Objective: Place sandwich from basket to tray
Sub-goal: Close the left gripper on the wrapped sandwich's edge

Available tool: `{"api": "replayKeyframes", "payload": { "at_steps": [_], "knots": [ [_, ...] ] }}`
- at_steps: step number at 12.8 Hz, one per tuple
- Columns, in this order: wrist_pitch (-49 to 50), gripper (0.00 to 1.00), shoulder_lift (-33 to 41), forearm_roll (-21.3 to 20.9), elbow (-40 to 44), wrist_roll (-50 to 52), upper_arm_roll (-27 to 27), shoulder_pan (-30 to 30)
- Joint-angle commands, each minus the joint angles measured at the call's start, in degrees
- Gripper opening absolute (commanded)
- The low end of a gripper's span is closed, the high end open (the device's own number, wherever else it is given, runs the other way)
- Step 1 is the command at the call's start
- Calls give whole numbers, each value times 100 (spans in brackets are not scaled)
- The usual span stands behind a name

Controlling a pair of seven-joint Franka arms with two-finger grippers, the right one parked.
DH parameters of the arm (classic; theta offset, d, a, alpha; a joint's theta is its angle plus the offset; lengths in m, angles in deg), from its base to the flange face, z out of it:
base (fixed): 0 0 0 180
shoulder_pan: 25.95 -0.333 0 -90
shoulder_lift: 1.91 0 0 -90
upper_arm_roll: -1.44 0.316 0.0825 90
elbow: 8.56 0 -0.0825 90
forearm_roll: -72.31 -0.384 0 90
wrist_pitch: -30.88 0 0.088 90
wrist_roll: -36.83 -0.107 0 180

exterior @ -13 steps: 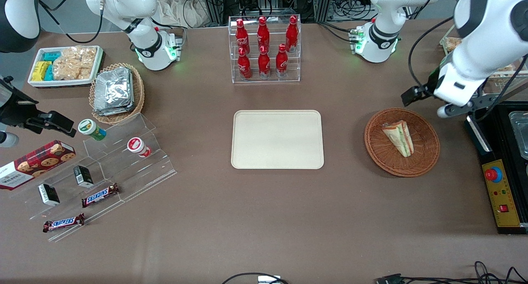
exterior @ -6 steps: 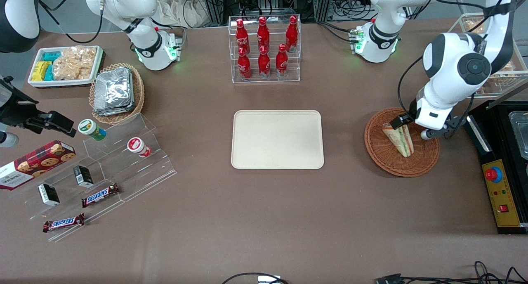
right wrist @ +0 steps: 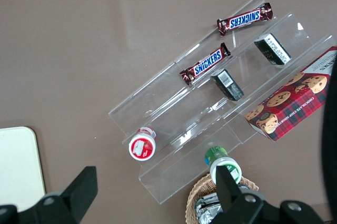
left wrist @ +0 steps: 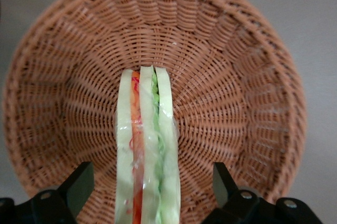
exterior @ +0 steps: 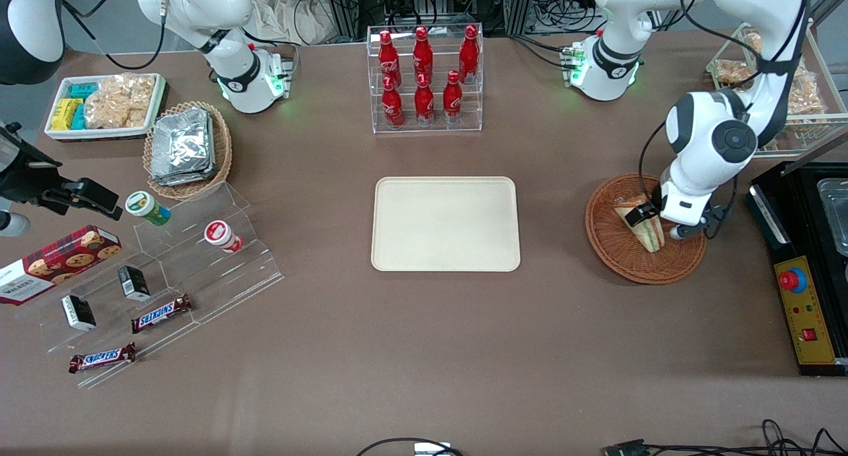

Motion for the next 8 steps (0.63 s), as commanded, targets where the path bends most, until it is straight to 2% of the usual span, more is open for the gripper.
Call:
{"api": "replayKeyframes", "payload": {
  "at_steps": [1, 4, 5, 7, 8],
  "knots": [
    [-179, 100, -231, -97, -3, 96, 25, 13],
    [-187, 99, -284, -97, -12, 96, 25, 5],
    [-187, 93, -310, -97, -12, 96, 25, 5],
    [-187, 30, -328, -97, -3, 96, 25, 13],
    [-179, 20, -319, -97, -3, 96, 25, 14]
  ]
}}
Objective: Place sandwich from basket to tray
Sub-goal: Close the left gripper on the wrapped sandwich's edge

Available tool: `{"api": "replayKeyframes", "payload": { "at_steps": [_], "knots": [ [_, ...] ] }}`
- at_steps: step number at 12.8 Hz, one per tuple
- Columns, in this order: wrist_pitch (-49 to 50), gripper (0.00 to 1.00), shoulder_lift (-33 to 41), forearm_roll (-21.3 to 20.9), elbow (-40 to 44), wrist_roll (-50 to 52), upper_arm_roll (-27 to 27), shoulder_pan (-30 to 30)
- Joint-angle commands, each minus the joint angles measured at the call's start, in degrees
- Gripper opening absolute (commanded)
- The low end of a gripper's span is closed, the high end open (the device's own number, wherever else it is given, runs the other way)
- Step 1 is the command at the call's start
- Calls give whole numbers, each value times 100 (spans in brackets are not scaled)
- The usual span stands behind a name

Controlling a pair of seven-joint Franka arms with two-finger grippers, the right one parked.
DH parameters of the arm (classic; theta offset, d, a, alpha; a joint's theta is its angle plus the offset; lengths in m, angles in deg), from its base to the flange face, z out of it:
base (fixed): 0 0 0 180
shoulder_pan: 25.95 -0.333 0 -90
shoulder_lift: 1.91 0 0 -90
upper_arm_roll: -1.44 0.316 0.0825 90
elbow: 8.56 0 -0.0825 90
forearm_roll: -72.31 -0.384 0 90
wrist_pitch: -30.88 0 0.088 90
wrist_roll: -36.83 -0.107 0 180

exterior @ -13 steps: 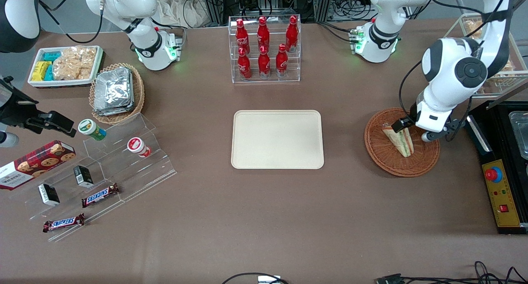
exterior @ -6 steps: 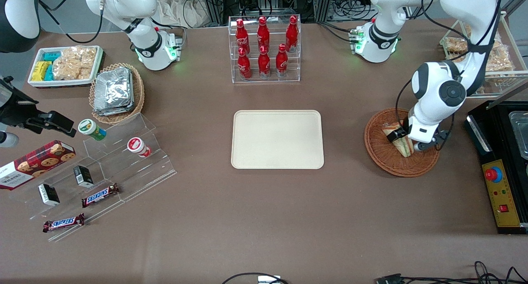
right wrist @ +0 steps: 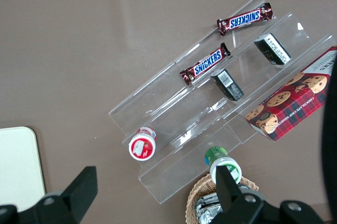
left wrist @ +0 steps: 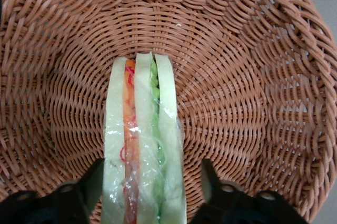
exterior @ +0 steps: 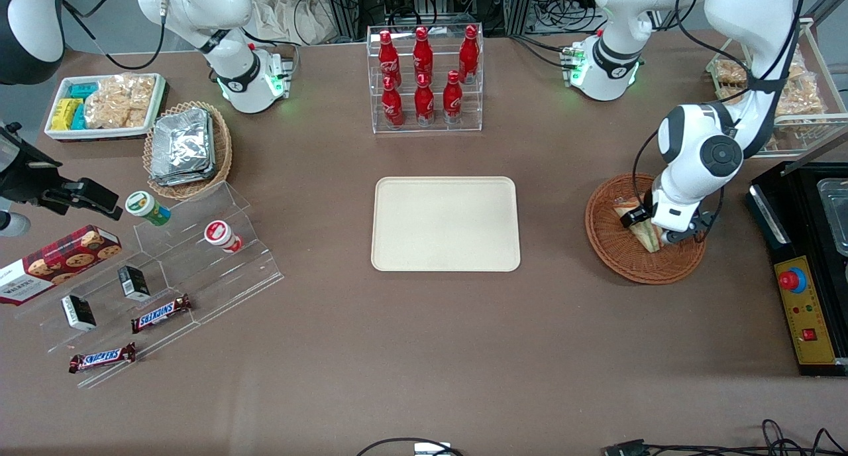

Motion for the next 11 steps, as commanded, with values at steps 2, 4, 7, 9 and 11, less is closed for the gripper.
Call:
{"api": "replayKeyframes", "payload": {
  "at_steps": [2, 4, 7, 9, 11],
  "knots": [
    [-31, 20, -3, -95, -4, 96, 23, 13],
    [48, 20, 41, -95, 5, 96, 23, 13],
    [1020, 20, 653, -60, 171, 131, -12, 83],
    [2318, 21, 1199, -59, 713, 35, -29, 84],
    [4004, 21, 1289, -33, 1958, -141, -30, 171]
  ]
}}
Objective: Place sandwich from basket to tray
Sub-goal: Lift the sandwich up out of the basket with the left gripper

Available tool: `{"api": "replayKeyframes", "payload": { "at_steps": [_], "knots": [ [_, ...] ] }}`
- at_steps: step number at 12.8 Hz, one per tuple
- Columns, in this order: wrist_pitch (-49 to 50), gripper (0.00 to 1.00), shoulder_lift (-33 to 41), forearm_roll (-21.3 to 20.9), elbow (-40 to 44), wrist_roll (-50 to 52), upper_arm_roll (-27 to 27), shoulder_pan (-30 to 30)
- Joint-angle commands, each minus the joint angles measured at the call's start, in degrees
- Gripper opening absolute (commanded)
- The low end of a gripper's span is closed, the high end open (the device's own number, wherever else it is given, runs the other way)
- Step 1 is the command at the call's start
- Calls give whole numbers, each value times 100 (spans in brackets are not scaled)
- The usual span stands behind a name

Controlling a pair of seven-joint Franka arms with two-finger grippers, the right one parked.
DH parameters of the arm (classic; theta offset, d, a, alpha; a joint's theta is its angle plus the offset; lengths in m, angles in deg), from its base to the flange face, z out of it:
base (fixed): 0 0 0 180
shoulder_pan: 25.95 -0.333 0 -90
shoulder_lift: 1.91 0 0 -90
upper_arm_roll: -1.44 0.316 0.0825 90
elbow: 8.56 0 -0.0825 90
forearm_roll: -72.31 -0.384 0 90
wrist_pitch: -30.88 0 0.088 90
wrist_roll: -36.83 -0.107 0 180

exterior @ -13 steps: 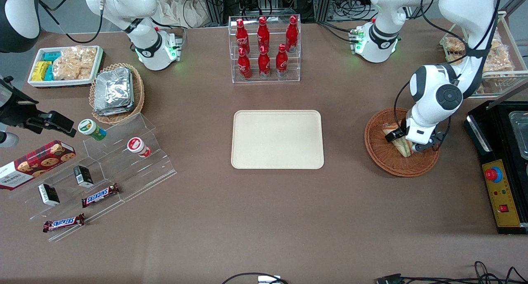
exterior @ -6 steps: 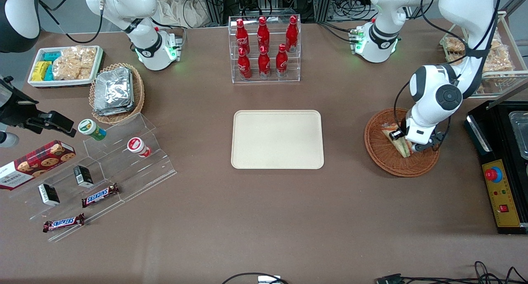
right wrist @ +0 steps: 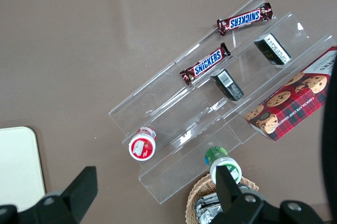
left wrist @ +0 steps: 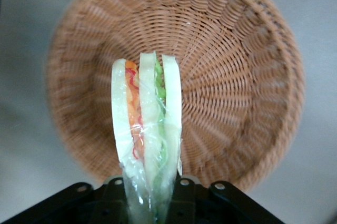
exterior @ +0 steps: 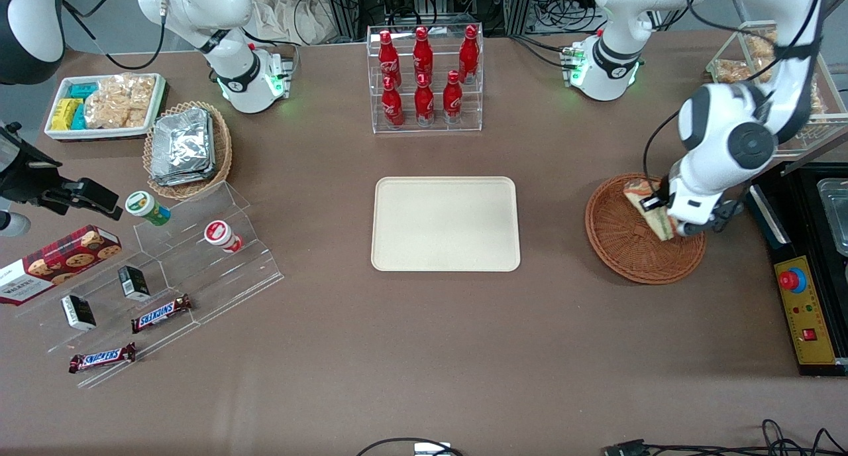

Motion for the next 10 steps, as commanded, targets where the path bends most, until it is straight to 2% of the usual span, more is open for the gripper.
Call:
{"api": "replayKeyframes", "payload": {
  "at_steps": [1, 3, 6, 8, 10],
  "knots": [
    [2152, 21, 165, 25, 1737, -281, -1, 100],
    [3403, 21, -46, 43, 3057, -676, -10, 169],
    [3901, 21, -126, 254, 3835, -749, -237, 240],
    [3953, 21, -152, 254, 4081, -679, -781, 240],
    [4015, 22, -371, 263, 4363, -320, -1676, 240]
  ]
}}
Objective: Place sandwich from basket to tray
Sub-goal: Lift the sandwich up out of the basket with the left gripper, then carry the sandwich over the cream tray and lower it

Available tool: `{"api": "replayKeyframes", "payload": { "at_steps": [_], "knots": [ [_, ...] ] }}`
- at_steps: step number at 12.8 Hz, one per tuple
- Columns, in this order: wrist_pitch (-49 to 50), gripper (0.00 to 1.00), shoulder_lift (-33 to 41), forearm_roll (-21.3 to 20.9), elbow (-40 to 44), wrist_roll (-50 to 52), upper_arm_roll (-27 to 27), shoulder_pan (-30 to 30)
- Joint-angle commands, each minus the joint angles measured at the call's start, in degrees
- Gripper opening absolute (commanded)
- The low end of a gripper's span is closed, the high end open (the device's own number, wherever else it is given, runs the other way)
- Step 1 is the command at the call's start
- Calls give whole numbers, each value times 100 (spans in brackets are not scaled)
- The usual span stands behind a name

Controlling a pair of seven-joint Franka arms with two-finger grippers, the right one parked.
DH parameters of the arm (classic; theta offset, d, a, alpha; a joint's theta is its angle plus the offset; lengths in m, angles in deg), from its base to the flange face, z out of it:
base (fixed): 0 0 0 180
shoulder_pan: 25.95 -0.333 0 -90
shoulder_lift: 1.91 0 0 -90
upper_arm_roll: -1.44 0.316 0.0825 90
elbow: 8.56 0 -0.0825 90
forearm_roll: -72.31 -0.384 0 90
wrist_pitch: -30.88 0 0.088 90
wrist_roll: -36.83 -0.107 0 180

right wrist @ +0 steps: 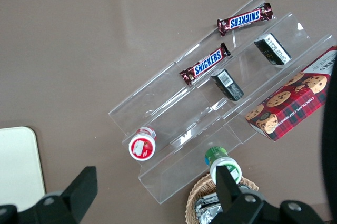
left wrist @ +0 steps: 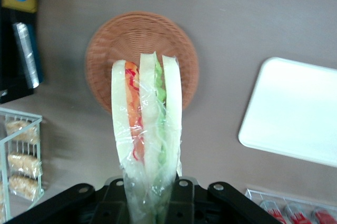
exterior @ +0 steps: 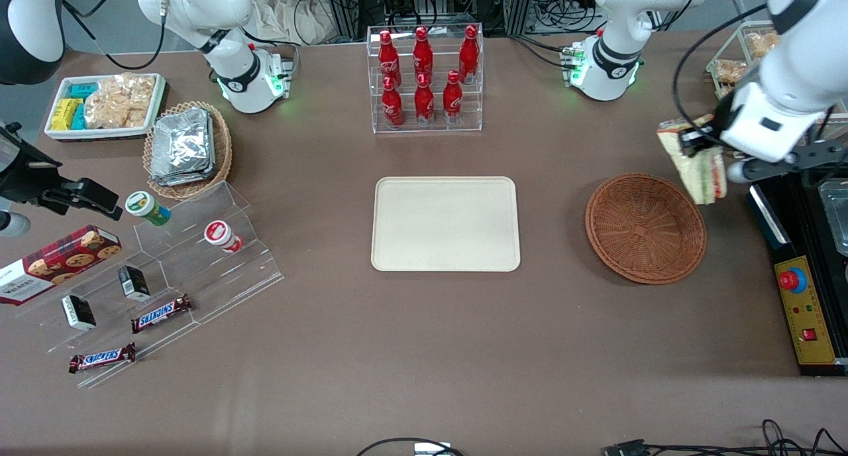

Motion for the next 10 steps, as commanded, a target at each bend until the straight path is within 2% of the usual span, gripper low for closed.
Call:
{"api": "replayKeyframes", "payload": {
  "at_steps": [1, 4, 6, 7, 8, 10],
  "knots": [
    [243, 22, -536, 9, 630, 695, -1204, 19],
    [129, 22, -1458, -140, 1141, 2329, -2769, 19],
    [-265, 23, -1732, -229, 975, 2422, -2949, 54],
    [-475, 28, -1768, -263, 687, 2404, -2958, 72],
    [-860, 22, -1847, -290, 284, 2395, -2958, 72],
    [-2159, 23, -1908, -692, -848, 2395, -2949, 72]
  ]
}}
